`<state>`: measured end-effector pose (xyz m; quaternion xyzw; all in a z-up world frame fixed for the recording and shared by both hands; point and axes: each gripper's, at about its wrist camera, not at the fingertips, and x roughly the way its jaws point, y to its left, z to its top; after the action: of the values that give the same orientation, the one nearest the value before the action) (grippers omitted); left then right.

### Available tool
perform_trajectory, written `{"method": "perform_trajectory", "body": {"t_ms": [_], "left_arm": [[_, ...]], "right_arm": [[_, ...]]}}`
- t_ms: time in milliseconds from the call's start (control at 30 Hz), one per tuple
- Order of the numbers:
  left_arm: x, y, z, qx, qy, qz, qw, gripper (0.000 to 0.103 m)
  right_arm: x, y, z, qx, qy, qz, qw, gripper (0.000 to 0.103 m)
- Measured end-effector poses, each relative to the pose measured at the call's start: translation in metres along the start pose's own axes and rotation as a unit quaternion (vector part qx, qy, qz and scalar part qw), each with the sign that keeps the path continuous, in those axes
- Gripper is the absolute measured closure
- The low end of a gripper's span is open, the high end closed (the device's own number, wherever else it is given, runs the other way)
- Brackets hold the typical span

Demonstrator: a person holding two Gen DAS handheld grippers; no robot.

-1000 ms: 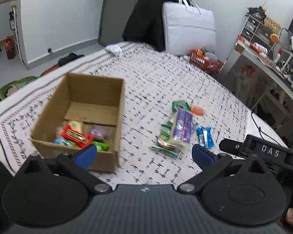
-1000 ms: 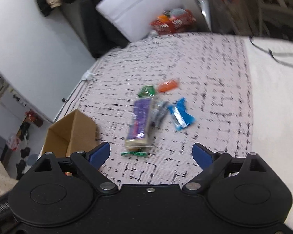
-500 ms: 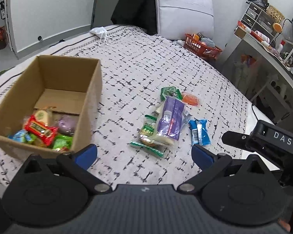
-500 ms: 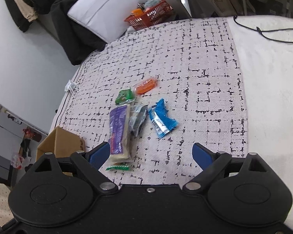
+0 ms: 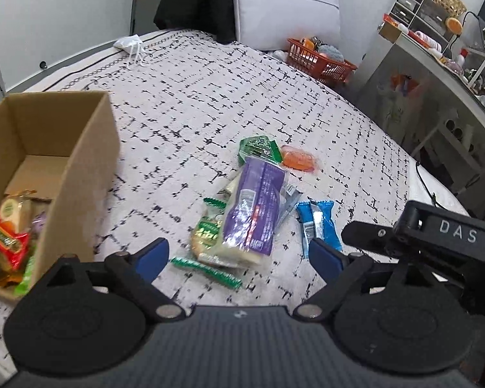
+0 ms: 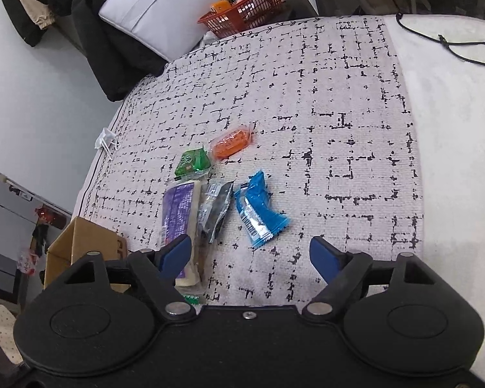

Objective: Organize snacks
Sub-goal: 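Grasp the purple bread packet with the left tool while the right tool grasps the blue packet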

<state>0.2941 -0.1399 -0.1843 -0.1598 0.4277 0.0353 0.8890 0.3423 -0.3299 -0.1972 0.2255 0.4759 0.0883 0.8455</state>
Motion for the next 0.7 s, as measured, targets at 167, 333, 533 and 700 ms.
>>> {"method": "perform_trajectory", "body": {"t_ms": [167, 333, 533, 700], "left_arm": [[0.022, -0.006, 0.005, 0.005, 0.007, 0.003, 1.0, 0.02], [0.041, -0.008, 0.009, 0.005, 0.018, 0.005, 0.9998, 0.033], [0.058, -0.007, 0.011, -0.002, 0.022, 0.001, 0.9998, 0.053], [0.059, -0.001, 0.019, -0.019, 0.028, -0.007, 0.9994, 0.062]], "right_arm": [[0.014, -0.004, 0.007, -0.001, 0.006, -0.006, 1.0, 0.029], [0.028, -0.008, 0.009, 0.007, 0.017, -0.006, 1.0, 0.032], [0.042, -0.006, 0.016, -0.006, 0.02, -0.006, 1.0, 0.033], [0.054, -0.002, 0.023, -0.017, 0.023, -0.015, 0.999, 0.033]]}}
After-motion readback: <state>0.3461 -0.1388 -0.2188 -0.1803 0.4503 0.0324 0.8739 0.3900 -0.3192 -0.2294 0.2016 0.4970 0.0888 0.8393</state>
